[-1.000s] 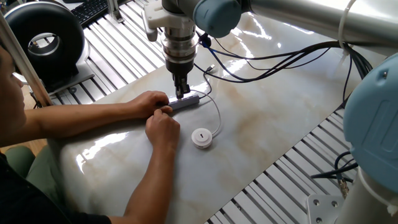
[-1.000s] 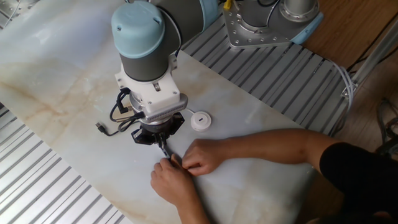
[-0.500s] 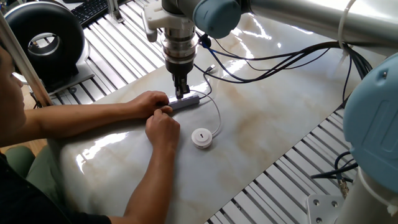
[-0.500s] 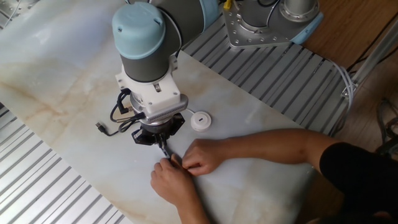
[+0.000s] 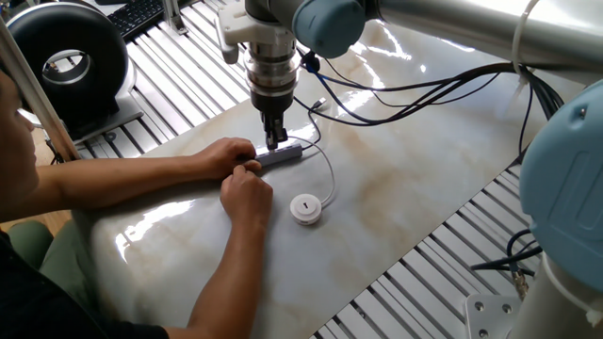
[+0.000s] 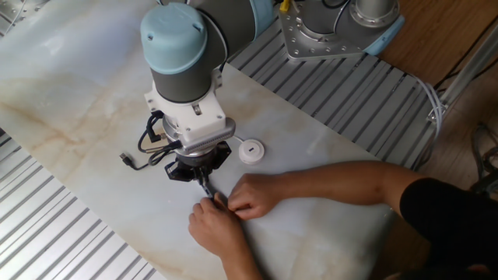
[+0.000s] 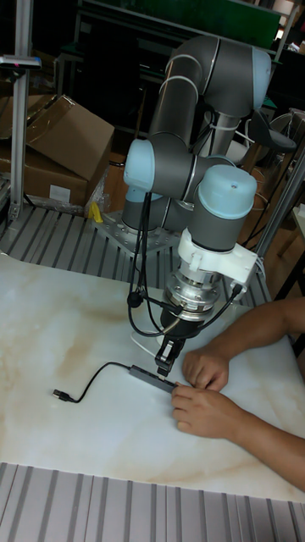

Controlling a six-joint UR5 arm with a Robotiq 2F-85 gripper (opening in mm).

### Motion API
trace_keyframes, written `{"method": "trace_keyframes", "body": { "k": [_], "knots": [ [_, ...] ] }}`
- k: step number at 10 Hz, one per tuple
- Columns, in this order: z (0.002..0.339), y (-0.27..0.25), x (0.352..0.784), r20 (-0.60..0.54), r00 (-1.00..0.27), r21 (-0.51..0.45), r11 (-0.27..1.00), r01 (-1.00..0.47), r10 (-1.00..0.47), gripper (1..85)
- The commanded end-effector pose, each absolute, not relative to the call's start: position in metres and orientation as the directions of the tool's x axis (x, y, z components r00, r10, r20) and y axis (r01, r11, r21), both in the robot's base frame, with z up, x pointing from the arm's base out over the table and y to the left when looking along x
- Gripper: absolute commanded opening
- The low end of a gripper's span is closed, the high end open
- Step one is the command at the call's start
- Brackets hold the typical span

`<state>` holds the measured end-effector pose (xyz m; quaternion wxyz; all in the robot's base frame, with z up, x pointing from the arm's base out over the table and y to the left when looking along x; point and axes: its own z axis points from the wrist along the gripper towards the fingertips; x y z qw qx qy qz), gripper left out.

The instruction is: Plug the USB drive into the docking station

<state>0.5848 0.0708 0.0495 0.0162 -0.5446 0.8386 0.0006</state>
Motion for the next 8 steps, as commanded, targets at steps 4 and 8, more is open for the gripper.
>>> {"method": "trace_keyframes", "body": {
  "k": [4,8],
  "knots": [
    [0.0514,0.0733,0.5842,-0.040,-0.421,-0.006,0.422,-0.907,-0.906,1.3],
    [0.0499,0.0739,0.5849,-0.040,-0.421,-0.010,0.422,-0.907,-0.906,1.3]
  ]
}}
